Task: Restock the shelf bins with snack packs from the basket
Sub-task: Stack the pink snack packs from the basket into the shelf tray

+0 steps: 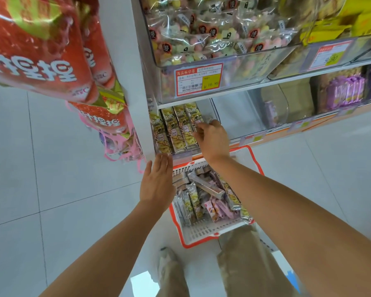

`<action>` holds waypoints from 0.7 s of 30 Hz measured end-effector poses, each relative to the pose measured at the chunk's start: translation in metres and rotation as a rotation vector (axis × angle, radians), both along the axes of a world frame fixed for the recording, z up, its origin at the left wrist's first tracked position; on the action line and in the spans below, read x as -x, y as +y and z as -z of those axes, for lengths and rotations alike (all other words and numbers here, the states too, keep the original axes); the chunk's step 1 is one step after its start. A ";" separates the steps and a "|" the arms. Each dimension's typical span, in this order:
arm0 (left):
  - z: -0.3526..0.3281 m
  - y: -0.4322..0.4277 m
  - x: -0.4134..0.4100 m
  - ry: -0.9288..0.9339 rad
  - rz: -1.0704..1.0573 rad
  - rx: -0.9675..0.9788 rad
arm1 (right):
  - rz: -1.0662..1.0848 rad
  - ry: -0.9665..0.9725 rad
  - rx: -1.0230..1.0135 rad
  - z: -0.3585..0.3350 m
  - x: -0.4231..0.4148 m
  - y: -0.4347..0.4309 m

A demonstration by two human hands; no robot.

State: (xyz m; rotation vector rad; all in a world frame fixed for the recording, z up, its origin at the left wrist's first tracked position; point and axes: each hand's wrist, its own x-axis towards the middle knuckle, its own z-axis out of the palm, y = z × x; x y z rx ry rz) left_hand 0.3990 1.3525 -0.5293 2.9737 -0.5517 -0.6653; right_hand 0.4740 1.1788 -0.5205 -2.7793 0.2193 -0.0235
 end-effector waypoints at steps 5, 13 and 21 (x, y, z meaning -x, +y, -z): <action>0.006 0.001 -0.002 0.014 -0.026 0.047 | -0.072 0.060 0.079 0.009 -0.016 -0.003; 0.010 -0.014 0.001 -0.072 -0.101 0.015 | -0.148 0.187 0.117 0.031 -0.021 -0.014; 0.016 -0.042 0.005 -0.092 -0.236 0.024 | -0.425 -0.192 -0.181 0.021 0.003 -0.030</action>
